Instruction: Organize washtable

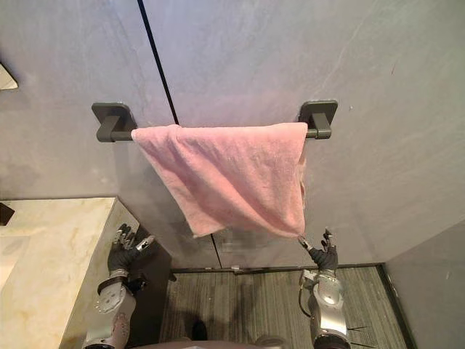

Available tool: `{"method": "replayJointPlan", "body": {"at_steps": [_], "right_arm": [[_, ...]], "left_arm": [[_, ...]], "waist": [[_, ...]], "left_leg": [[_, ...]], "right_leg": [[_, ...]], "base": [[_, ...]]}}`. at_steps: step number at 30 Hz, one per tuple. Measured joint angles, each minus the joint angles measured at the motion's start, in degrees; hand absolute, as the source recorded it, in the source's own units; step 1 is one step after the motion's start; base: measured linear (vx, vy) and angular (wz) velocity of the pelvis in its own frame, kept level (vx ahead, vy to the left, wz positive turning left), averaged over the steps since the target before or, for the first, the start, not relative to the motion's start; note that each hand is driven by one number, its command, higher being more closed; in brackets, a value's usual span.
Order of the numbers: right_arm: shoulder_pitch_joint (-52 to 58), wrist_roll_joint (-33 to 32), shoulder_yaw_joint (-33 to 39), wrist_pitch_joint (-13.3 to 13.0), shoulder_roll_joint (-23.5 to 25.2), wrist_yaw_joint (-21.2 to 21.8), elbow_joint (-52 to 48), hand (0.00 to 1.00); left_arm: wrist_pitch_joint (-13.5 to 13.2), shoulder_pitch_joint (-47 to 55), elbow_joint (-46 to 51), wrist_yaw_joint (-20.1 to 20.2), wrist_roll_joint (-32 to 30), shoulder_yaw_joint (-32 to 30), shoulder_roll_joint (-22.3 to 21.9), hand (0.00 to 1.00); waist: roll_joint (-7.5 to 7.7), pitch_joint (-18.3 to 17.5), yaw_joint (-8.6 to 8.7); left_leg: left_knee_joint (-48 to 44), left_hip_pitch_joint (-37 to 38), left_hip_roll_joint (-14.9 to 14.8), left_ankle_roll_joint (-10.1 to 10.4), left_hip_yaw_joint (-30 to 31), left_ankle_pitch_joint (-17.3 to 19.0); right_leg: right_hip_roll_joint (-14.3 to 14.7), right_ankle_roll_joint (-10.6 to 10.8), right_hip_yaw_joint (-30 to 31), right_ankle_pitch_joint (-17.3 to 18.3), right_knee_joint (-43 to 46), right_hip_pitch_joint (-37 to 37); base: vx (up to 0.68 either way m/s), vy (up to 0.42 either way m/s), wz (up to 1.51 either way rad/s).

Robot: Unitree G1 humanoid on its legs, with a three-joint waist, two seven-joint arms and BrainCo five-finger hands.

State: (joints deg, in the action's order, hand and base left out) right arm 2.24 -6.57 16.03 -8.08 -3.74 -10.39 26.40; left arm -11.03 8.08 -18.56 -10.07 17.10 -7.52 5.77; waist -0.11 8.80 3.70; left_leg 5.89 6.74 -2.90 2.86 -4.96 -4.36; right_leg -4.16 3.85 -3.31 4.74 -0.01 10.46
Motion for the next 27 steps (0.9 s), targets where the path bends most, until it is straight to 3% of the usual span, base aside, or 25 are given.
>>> {"method": "replayJointPlan", "body": {"at_steps": [5, 8, 10, 13, 17, 20, 22, 27], "right_arm": [[0.31, -1.49, 7.35, -0.06, -0.69, -2.26, -13.15, 0.00], [-0.73, -2.50, 11.90, -2.03, -3.12, -4.56, -24.52, 0.00], [-3.13, -2.52, 13.56, -4.09, -6.37, -5.55, -31.71, 0.00], [-6.03, -2.37, 13.00, -6.07, -9.04, -5.83, -38.39, 0.00], [-11.04, -2.44, 4.94, -9.36, -12.86, -4.89, -49.35, 0.00], [-15.16, -5.98, -5.32, -12.17, -15.92, 0.15, -53.91, 0.00], [-18.55, -9.51, -14.65, -13.24, -18.54, 5.04, -54.78, 0.00], [-20.77, -15.67, -31.32, -12.74, -23.37, 14.13, -54.16, 0.00]], "left_arm": [[0.06, 0.01, 9.11, 0.10, -0.04, -1.92, 0.32, 0.00], [-0.98, -1.27, 20.86, -1.15, -0.02, -6.68, 0.47, 0.00], [-3.56, -3.54, 28.97, -2.91, 0.11, -10.38, 2.23, 0.00], [-6.33, -5.51, 35.77, -3.76, 0.12, -10.53, 4.51, 0.00], [-9.97, -8.27, 45.67, -2.86, 2.39, -6.42, 8.31, 0.00], [-12.04, -10.19, 48.31, 1.51, 6.98, 0.34, 12.15, 0.00], [-11.86, -12.23, 48.04, 5.50, 9.17, 7.89, 15.55, 0.00], [-10.35, -14.45, 43.07, 13.47, 11.62, 20.74, 21.13, 0.00]], "waist": [[0.26, -0.20, 0.26], [0.41, -0.33, 0.58], [0.25, -0.63, 0.55], [-0.01, -1.59, 0.42], [-0.21, -2.63, 0.34], [-0.26, -3.66, 0.23], [-0.21, -3.79, 0.17], [-0.12, -4.22, -0.20]], "left_leg": [[-0.33, -0.81, 0.03, -0.01, -0.18, 0.00], [-0.36, -0.81, 0.08, -0.01, -0.24, 0.00], [-0.37, -0.79, 0.09, -0.01, -0.19, -0.01], [-0.37, -0.79, 0.15, -0.02, -0.17, -0.01], [-0.36, -0.66, 0.19, -0.03, -0.20, -0.02], [-0.36, -0.39, 0.20, -0.04, -0.42, -0.02], [-0.34, -0.23, 0.20, -0.05, -0.46, -0.05], [-0.29, -0.58, 0.17, -0.07, -1.01, -0.07]], "right_leg": [[0.08, -0.07, 0.03, -0.37, -0.21, -0.81], [0.14, -0.09, 0.02, -0.41, -0.21, -0.81], [0.19, -0.09, -0.05, -0.42, -0.20, -0.78], [0.14, -0.08, -0.06, -0.42, -0.19, -0.79], [0.12, -0.08, -0.01, -0.42, 0.00, -0.79], [0.10, -0.08, 0.17, -0.42, 0.19, -0.78], [0.09, -0.08, 0.24, -0.42, 0.51, -0.81], [0.08, -0.05, 0.76, -0.43, 1.11, -1.78]], "base": [[-0.01, -0.005, -0.03], [0.00, 0.000, 0.00], [0.00, 0.000, 0.00], [0.00, 0.000, 0.00], [0.00, 0.000, 0.00], [0.00, 0.000, -0.02], [0.00, 0.000, -0.02], [-0.01, 0.000, -0.05]]}}
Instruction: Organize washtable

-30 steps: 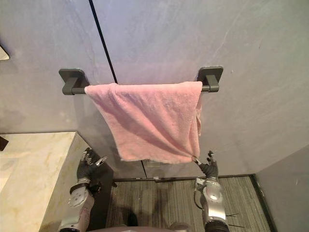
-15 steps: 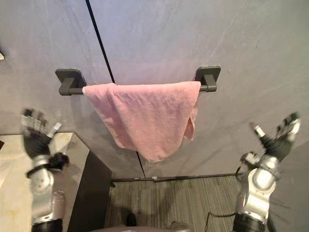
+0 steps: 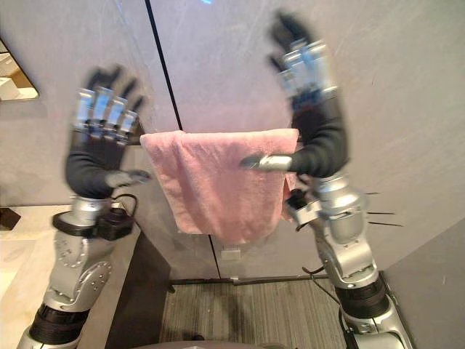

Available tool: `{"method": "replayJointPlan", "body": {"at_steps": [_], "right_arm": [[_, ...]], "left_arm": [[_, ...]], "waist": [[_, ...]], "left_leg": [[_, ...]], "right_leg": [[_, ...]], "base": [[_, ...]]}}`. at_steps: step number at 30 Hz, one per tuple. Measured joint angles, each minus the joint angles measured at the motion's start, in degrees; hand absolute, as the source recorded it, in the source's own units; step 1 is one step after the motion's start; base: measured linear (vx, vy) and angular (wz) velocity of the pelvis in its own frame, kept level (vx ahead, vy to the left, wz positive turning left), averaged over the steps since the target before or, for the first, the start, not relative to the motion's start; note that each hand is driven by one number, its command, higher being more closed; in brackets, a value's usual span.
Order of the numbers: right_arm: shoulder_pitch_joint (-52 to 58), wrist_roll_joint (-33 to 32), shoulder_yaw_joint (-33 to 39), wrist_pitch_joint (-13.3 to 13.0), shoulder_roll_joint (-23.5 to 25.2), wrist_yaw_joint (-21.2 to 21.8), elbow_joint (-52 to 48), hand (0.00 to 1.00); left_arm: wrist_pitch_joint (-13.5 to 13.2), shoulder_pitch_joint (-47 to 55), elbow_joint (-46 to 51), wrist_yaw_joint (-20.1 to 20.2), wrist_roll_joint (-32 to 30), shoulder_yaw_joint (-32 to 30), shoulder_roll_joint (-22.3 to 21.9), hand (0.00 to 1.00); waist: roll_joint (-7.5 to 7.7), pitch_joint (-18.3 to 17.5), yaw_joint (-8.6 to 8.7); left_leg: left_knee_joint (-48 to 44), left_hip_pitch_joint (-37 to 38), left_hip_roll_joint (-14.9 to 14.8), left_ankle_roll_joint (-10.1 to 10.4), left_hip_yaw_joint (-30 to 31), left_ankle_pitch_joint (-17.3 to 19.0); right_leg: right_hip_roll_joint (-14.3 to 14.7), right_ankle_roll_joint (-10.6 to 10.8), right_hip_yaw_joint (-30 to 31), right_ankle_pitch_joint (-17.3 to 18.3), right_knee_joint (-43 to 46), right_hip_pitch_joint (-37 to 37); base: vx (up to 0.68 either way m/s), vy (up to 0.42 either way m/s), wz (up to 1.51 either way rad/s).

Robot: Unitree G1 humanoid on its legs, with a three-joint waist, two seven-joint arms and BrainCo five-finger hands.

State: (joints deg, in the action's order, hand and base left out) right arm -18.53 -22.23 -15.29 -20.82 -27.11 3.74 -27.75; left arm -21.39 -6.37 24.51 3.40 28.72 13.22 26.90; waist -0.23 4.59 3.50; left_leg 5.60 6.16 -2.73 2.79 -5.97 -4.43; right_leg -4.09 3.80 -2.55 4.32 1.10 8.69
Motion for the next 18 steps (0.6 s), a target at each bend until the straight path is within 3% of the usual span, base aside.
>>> {"method": "replayJointPlan", "body": {"at_steps": [4, 7, 13, 18], "right_arm": [[0.49, -1.10, -9.92, 2.58, -5.82, 6.51, 6.34, 0.00], [4.01, -1.91, -10.94, 3.75, -7.30, 8.12, 10.56, 0.00], [8.01, 1.05, -12.75, 4.72, -6.86, 9.09, 15.97, 0.00], [10.31, 8.35, -12.53, 5.26, -1.93, 8.79, 22.34, 0.00]], "left_arm": [[2.93, 0.10, -6.55, 4.78, -0.02, 8.17, 3.07, 0.00], [4.84, 0.71, -11.62, 6.18, -0.67, 10.74, 3.13, 0.00], [7.42, 2.27, -17.58, 6.38, -7.03, 11.57, 1.79, 0.00], [9.16, 3.11, -23.78, 4.44, -13.86, 11.11, -3.07, 0.00]], "waist": [[0.16, -0.33, -0.17], [0.16, -0.33, -0.44], [0.15, -0.33, -0.41], [0.14, -0.33, -0.66]], "left_leg": [[-0.01, -0.33, 0.00, -0.06, -0.77, -0.06], [-0.01, -0.55, 0.00, -0.17, -0.83, -0.18], [0.04, -0.61, -0.03, -0.18, -0.82, -0.25], [0.31, -1.46, -0.12, -0.29, -0.80, -0.70]], "right_leg": [[-0.01, 0.15, 0.94, -0.22, 0.13, -0.69], [0.00, 0.15, 1.00, -0.22, 0.29, -1.03], [0.02, 0.14, 0.99, -0.23, 0.39, -1.15], [0.04, 0.01, 1.08, -0.41, 0.59, -2.14]], "base": [[-0.01, 0.002, -0.10], [0.00, -0.001, -0.01], [0.00, 0.000, 0.00], [-0.01, -0.003, 0.00]]}}
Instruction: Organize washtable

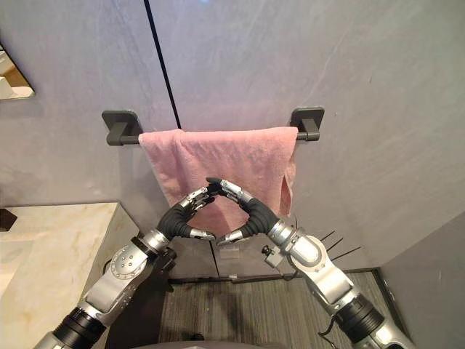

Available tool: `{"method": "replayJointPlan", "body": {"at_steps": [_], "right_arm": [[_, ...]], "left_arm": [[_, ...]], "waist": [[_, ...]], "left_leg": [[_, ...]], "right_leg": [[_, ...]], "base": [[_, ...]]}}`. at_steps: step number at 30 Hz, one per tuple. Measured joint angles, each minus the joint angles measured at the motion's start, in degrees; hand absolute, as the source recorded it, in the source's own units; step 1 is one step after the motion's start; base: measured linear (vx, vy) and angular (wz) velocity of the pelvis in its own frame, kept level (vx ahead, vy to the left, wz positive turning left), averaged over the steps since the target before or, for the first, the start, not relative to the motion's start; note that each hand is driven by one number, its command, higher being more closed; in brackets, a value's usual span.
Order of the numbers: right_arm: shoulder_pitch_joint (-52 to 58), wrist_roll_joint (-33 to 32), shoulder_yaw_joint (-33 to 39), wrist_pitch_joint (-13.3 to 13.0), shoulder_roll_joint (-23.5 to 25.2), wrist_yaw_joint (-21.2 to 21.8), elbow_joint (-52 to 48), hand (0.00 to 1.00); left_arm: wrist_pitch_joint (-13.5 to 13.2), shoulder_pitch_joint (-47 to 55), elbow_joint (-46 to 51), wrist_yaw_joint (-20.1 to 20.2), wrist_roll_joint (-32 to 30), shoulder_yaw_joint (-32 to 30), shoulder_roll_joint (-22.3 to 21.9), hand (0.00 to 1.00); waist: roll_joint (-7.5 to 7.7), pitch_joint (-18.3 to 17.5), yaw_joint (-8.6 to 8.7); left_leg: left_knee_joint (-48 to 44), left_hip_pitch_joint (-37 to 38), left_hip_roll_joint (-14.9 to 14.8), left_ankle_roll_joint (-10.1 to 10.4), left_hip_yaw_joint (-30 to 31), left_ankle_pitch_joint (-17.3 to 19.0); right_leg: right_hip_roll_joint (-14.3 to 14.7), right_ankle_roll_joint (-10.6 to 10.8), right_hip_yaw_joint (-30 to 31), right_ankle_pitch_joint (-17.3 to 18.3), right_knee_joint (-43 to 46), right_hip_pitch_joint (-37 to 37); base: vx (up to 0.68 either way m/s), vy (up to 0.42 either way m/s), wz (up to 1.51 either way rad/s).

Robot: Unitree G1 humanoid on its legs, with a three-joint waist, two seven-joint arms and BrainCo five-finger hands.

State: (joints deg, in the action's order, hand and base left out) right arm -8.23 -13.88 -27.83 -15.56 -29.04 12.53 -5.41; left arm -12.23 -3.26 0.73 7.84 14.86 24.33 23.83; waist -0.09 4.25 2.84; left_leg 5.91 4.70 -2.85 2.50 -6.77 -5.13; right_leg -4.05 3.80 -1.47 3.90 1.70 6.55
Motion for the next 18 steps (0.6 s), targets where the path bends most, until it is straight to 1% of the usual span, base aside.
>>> {"method": "replayJointPlan", "body": {"at_steps": [2, 3, 4, 5, 6, 8, 10, 12, 14, 18], "right_arm": [[0.07, 3.57, 0.60, 0.41, 2.58, -0.20, 2.95, 0.00], [0.17, 5.60, 1.53, 0.50, 4.95, -0.97, 5.30, 0.00], [0.18, 6.37, 2.18, 0.62, 6.33, -1.60, 6.56, 0.00], [0.17, 8.07, 3.54, 1.18, 8.63, -2.75, 8.65, 0.00], [0.27, 10.12, 5.23, 2.47, 10.45, -4.57, 11.84, 0.00], [0.27, 12.05, 6.95, 3.74, 11.20, -6.58, 14.95, 0.00], [0.27, 13.67, 8.33, 4.63, 12.04, -8.58, 15.70, 0.00], [0.27, 14.54, 10.63, 4.66, 13.17, -9.58, 15.70, 0.00], [0.27, 15.01, 13.44, 4.72, 13.67, -11.23, 15.70, 0.00], [0.46, 15.04, 19.92, 4.72, 14.14, -13.08, 15.68, 0.00]], "left_arm": [[0.71, -0.01, -2.54, -1.35, -3.37, -0.57, -1.74, 0.00], [0.75, -0.02, -4.39, -2.39, -5.72, -1.55, -3.16, 0.00], [0.75, -0.09, -5.41, -3.10, -7.06, -2.34, -4.00, 0.00], [0.75, -0.25, -6.45, -4.36, -8.53, -3.67, -5.32, 0.00], [0.69, -0.84, -6.53, -6.16, -10.03, -5.20, -6.92, 0.00], [0.55, -2.73, -7.40, -8.17, -11.42, -6.37, -8.08, 0.00], [0.55, -3.78, -8.30, -10.45, -13.28, -7.81, -8.09, 0.00], [0.54, -4.12, -8.48, -11.72, -13.69, -8.77, -8.41, 0.00], [0.52, -4.79, -9.92, -12.88, -15.58, -9.93, -9.28, 0.00], [0.54, -4.77, -11.18, -14.60, -16.80, -14.09, -9.86, 0.00]], "waist": [[0.01, 0.00, -0.01], [0.01, 0.00, -0.04], [0.02, 0.00, -0.06], [0.03, 0.01, -0.11], [0.07, 0.03, -0.21], [0.08, 0.04, -0.53], [0.14, 0.04, -0.47], [0.16, 0.06, -0.41], [0.19, 0.05, -0.41], [0.38, 0.09, -0.30]], "left_leg": [[0.00, 0.06, -0.02, -0.03, 0.01, -0.04], [0.00, 0.04, -0.06, -0.04, 0.03, -0.09], [0.01, 0.04, -0.08, -0.04, 0.03, -0.11], [0.01, -0.04, -0.13, -0.09, 0.03, -0.16], [0.01, -0.21, -0.17, -0.17, 0.09, -0.23], [0.01, -0.54, -0.13, -0.28, 0.42, -0.42], [0.00, -0.68, -0.13, -0.29, 0.41, -0.45], [0.00, -0.96, -0.17, -0.26, 0.36, -0.49], [-0.01, -0.97, -0.20, -0.26, 0.37, -0.52], [0.00, -0.97, -0.32, -0.18, 0.37, -0.61]], "right_leg": [[-0.02, 0.00, 0.01, -0.01, -0.04, 0.05], [-0.03, 0.01, 0.04, -0.09, -0.22, 0.07], [-0.03, 0.01, 0.04, -0.19, -0.35, 0.12], [-0.04, 0.03, 0.04, -0.33, -0.56, 0.14], [-0.07, 0.10, 0.01, -0.54, -0.86, 0.16], [-0.19, 0.21, -0.07, -0.67, -1.09, 0.15], [-0.19, 0.16, -0.09, -0.96, -1.39, 0.18], [-0.15, 0.10, -0.11, -1.50, -2.05, 0.20], [-0.12, 0.08, -0.15, -1.63, -2.21, 0.27], [-0.05, 0.03, -0.16, -1.71, -2.25, 0.27]], "base": [[-0.03, -0.005, 0.01], [0.00, 0.000, 0.00], [0.00, 0.000, 0.00], [0.00, 0.000, 0.00], [0.00, 0.000, 0.00], [-0.01, 0.000, 0.08], [-0.01, 0.001, 0.02], [0.00, -0.003, -0.02], [0.00, 0.000, 0.00], [0.00, 0.000, 0.00]]}}
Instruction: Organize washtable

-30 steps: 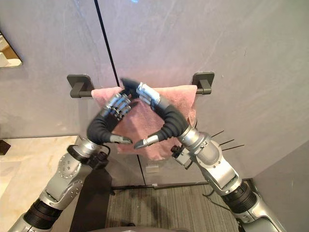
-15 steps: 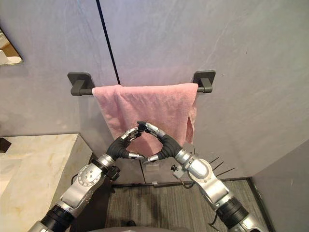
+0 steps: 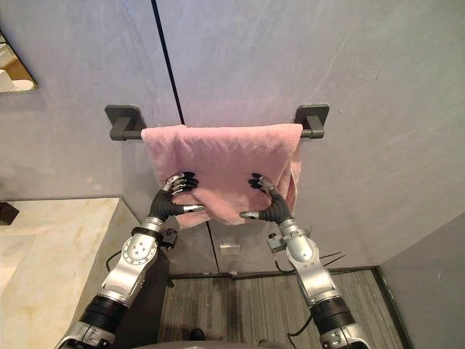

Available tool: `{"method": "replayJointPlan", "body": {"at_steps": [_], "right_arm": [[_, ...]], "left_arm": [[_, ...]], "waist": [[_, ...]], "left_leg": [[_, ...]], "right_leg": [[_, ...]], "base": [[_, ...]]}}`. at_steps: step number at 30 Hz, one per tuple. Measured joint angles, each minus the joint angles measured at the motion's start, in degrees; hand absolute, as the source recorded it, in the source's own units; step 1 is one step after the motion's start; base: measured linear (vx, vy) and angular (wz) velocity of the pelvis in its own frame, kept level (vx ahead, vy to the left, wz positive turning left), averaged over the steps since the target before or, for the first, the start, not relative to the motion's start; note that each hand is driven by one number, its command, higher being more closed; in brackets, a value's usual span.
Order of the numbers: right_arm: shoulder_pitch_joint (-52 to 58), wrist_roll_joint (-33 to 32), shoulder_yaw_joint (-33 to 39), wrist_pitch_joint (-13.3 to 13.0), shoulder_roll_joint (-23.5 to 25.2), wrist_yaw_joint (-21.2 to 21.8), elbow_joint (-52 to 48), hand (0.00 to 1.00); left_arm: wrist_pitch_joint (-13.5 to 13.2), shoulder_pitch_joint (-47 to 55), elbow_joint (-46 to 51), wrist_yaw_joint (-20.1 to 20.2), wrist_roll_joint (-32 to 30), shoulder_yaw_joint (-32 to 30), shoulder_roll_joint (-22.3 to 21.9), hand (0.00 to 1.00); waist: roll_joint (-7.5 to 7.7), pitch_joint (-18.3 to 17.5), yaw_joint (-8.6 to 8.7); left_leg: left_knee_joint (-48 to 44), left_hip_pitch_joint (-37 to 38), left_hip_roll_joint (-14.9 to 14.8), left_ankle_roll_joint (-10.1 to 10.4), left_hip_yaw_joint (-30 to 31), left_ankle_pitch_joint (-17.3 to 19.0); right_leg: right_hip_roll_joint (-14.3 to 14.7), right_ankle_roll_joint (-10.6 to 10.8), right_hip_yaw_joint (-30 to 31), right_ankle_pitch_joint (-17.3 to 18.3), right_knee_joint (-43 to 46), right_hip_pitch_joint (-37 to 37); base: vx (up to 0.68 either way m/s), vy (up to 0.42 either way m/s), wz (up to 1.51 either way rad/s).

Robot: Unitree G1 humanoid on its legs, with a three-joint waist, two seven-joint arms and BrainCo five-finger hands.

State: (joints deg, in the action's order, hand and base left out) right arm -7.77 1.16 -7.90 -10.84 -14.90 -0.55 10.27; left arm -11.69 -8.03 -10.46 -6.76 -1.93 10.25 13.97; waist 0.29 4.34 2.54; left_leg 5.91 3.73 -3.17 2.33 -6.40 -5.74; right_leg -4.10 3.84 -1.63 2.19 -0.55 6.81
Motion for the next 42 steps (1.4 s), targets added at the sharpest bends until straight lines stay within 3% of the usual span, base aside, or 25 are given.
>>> {"method": "replayJointPlan", "body": {"at_steps": [8, 12, 22, 28, 34, 42], "right_arm": [[5.68, -0.05, 8.52, -0.05, 1.70, -1.56, -3.48, 0.00], [8.59, -0.19, 12.53, -0.18, 4.25, -1.90, -7.91, 0.00], [17.76, -0.57, 17.36, -0.55, 8.36, -2.04, -12.09, 0.00], [21.77, -1.55, 20.81, -1.54, 10.20, -1.94, -12.42, 0.00], [28.56, 1.49, 21.51, -1.50, 10.12, -1.63, -10.61, 0.00], [34.27, 8.48, 19.10, -1.33, 9.58, -0.32, 2.30, 0.00]], "left_arm": [[0.04, 1.72, -0.74, -2.12, -0.97, -6.97, -0.36, 0.00], [0.03, 5.76, 1.91, -2.25, -0.94, -10.84, -2.70, 0.00], [-1.44, 14.79, 11.87, -2.13, 1.30, -13.41, -6.88, 0.00], [-1.71, 20.83, 12.43, -1.34, 1.44, -14.77, -8.57, 0.00], [-1.61, 27.72, 6.57, 2.63, 1.39, -14.88, -9.27, 0.00], [-0.44, 33.21, -6.22, 5.29, -1.12, -17.02, -9.08, 0.00]], "waist": [[1.27, 0.17, 0.06], [1.34, 0.18, 1.16], [1.31, 0.19, 1.56], [1.33, 0.19, 1.50], [1.32, 0.18, 1.38], [1.35, -0.22, 0.69]], "left_leg": [[-0.01, 0.04, 0.03, 0.11, -0.08, -0.08], [-0.23, 0.25, 0.36, 0.11, -0.14, -0.08], [0.02, 0.86, 0.40, 0.43, -0.04, 0.18], [0.01, 0.61, 0.42, 0.40, 0.21, 0.16], [0.02, 0.41, 0.33, 0.15, 0.65, 0.00], [0.01, 1.77, 0.04, 0.24, -0.18, 0.76]], "right_leg": [[0.02, 0.03, -0.12, -0.52, -0.72, 0.30], [0.05, 0.08, -0.24, -0.50, -0.47, 0.36], [-0.04, 0.33, -0.56, -0.18, -0.63, 1.00], [-0.07, 0.29, -0.89, -0.20, -0.74, 0.99], [-0.14, 0.29, -1.35, 0.07, -0.54, 0.98], [-0.42, 0.26, -1.63, 2.93, 2.64, 1.05]], "base": [[0.00, 0.000, 0.00], [0.00, 0.000, 0.00], [-0.01, -0.003, 0.00], [0.00, 0.000, 0.01], [0.00, -0.004, 0.03], [0.00, -0.005, 0.01]]}}
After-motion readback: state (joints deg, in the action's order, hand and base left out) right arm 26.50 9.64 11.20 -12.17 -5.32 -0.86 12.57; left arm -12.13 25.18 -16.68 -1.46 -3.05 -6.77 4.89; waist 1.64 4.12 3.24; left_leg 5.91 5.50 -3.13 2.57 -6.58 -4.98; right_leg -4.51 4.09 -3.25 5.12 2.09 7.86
